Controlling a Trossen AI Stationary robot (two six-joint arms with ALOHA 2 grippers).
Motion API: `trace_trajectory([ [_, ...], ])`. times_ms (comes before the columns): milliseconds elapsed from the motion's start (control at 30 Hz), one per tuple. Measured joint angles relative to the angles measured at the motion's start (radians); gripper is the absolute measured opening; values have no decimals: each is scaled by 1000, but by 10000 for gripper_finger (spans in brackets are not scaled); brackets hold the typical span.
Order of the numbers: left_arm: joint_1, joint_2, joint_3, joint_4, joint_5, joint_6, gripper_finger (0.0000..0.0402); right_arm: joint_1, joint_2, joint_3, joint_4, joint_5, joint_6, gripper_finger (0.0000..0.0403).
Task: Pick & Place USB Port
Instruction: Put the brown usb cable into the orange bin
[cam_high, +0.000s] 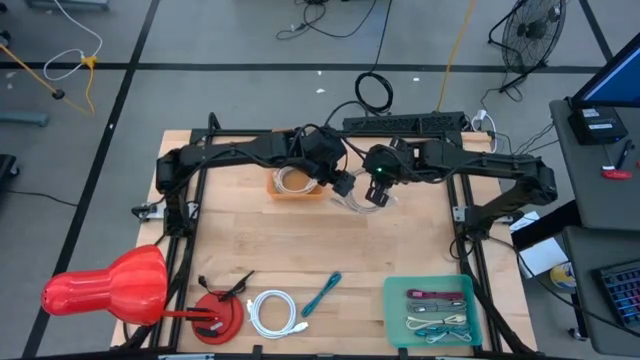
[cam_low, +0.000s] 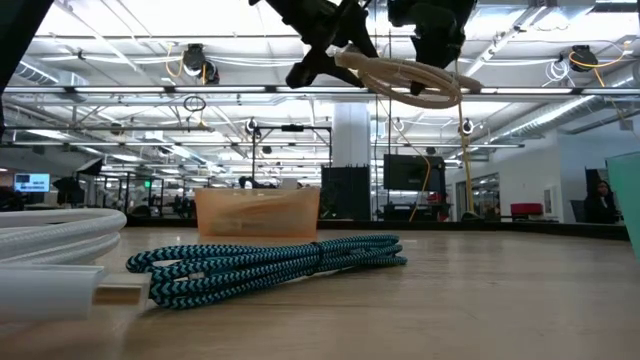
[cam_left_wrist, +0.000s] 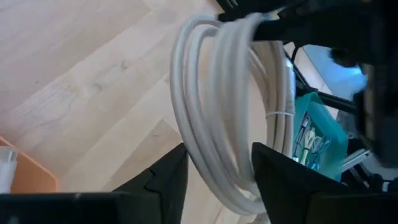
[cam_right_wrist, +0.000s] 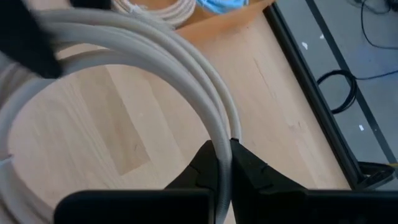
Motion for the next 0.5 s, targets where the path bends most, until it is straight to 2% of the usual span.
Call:
trace_trajectory([
  [233,14,-1,0,5,3,-23,219,11,-41,0,20,3,14,6],
  [500,8,10,0,54,3,-20,202,11,-44,0,38,0,15,6],
])
